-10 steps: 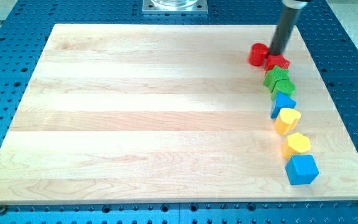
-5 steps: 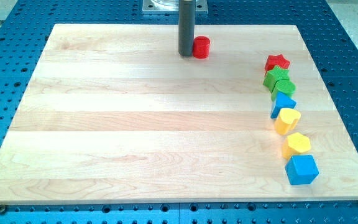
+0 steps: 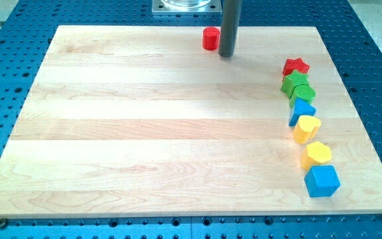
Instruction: Place the red circle at the top center of the board
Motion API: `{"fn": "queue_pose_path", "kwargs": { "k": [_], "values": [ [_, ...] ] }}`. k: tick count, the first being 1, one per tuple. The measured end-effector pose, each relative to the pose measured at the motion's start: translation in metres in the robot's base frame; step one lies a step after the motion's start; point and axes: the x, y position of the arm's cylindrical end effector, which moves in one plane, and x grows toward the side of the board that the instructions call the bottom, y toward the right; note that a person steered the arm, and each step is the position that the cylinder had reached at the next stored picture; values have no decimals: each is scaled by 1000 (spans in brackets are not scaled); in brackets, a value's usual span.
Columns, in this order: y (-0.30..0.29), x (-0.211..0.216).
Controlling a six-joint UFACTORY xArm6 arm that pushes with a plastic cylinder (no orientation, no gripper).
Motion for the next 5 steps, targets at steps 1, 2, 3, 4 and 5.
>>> {"fn": "queue_pose_path", "kwargs": {
  "k": [1, 2, 3, 4, 5],
  "values": [
    [-14, -17],
    [-59, -7],
    [54, 2],
    [181, 12],
    [204, 69]
  ]
}}
